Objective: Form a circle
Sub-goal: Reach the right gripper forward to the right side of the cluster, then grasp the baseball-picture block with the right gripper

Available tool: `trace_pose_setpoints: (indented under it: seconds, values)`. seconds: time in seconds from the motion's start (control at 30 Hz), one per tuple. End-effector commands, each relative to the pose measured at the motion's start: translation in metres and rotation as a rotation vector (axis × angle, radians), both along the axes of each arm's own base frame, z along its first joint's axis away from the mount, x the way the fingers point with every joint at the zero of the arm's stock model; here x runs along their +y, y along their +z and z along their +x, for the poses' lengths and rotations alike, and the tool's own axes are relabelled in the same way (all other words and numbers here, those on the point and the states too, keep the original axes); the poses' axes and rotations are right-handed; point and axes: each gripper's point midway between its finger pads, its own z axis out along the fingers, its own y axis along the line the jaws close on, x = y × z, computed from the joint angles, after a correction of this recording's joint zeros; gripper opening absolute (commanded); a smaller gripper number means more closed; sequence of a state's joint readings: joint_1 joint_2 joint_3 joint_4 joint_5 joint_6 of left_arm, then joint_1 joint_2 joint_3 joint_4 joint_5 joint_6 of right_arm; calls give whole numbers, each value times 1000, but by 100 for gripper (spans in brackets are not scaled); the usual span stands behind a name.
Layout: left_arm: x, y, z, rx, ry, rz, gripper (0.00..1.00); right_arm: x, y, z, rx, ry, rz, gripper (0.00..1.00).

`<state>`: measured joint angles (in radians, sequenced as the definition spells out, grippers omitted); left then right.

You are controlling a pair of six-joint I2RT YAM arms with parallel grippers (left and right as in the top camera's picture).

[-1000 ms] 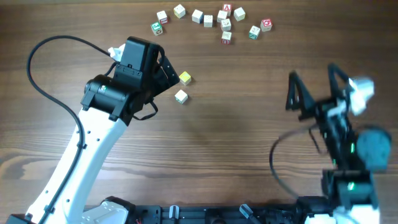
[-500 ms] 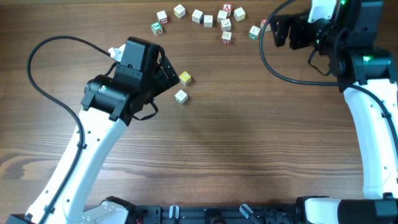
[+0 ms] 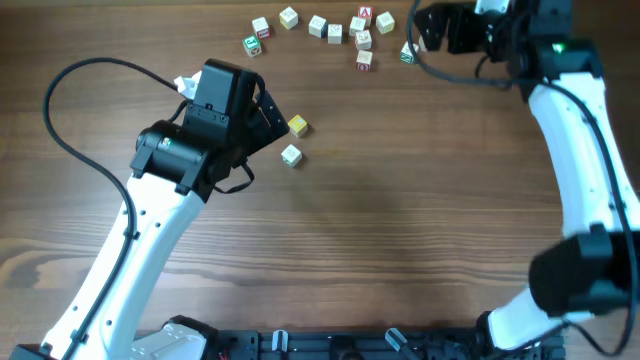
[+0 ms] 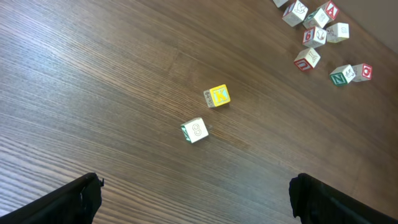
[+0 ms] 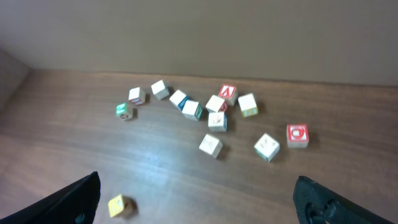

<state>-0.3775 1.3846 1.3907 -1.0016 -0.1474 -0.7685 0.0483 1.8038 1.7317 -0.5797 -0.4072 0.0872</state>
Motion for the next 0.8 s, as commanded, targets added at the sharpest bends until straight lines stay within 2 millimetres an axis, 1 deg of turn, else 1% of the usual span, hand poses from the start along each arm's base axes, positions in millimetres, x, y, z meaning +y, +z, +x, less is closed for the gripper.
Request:
trace_pose_setpoints:
  seconds: [0.0,0.03,0.1,0.13,0.17,0.2,0.27,0.3,0.33,0.43,0.5,0.57,0.7,0.77]
  values:
    - [1,-2,0,6,10,-5,100,19,2,31,-10,12,15,100]
    - [1,-2,0,6,10,-5,100,26,-1,39,-6,22,14,99]
    - [1,-2,0,6,10,-5,100,45,-22,61,21,51,7,100]
    - [1,-2,0,6,10,-5,100,50,-31,67,33,57,5,100]
    - [1,-2,0,6,10,-5,100,62,-61,79,78,72,-2,99]
    - [1,-2,0,6,10,-5,100,68,-77,84,100,81,-5,100]
    - [1,-2,0,6,10,-5,100,81,-116,89,156,98,-11,100]
    - [1,-2,0,6,10,-5,100,86,-130,89,176,105,-15,99]
    - [1,-2,0,6,10,-5,100,92,-149,89,200,105,-32,99]
    - [1,-2,0,6,10,-5,100,101,-187,95,198,87,-146,100]
    - [1,-2,0,6,10,-5,100,103,-200,101,168,59,-227,99]
    - [1,-2,0,6,10,-5,100,101,-204,110,131,14,-274,100]
    - [1,-2,0,6,10,-5,100,106,-211,123,80,8,-259,99]
    - [1,-2,0,6,10,-5,100,107,-226,127,79,8,-259,100]
